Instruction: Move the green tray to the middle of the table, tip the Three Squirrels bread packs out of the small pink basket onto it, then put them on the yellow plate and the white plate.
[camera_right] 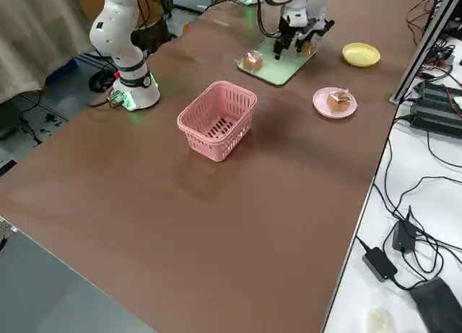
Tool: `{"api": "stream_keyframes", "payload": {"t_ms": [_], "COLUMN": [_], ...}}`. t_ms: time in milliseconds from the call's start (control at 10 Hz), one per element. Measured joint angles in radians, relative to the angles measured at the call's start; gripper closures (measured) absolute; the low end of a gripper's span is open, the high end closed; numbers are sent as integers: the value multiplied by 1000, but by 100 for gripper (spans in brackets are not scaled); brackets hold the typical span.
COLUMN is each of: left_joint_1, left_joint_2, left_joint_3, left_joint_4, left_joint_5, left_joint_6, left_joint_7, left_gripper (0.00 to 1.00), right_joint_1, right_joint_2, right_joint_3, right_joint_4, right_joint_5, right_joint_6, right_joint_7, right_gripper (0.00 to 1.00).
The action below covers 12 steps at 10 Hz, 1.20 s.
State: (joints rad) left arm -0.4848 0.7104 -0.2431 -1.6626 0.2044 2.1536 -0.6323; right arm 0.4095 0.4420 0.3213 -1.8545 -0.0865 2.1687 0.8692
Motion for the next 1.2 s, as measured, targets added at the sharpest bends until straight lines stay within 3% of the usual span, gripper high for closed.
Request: {"api": "stream_keyframes", "payload": {"t_ms": [200, 500, 700, 800, 1000, 1200], "left_joint_1": [0, -1, -2, -2, -6, -4], "left_joint_2": [14, 27, 27, 27, 21, 18], "left_joint_3": [5, 9, 9, 7, 4, 5], "left_joint_4": [-2, -2, -1, 0, 7, 9], "left_joint_5": [0, 0, 0, 0, 0, 0], "left_joint_6": [23, 46, 49, 50, 50, 48], "left_joint_7": [-1, -4, -9, -20, -40, -45], "left_gripper": [3, 4, 7, 14, 39, 41], "right_joint_1": [6, 9, 9, 9, 9, 10], "right_joint_2": [0, 0, -1, -1, -1, 1], "right_joint_3": [32, 79, 92, 98, 112, 116], "right_joint_4": [-75, -229, -273, -282, -288, -294], "right_joint_5": [-1, -1, -1, -1, -1, -1], "right_joint_6": [47, 267, 288, 290, 292, 322], "right_joint_7": [61, 67, 85, 111, 140, 144], "right_gripper": [1, 1, 1, 1, 1, 1]}}
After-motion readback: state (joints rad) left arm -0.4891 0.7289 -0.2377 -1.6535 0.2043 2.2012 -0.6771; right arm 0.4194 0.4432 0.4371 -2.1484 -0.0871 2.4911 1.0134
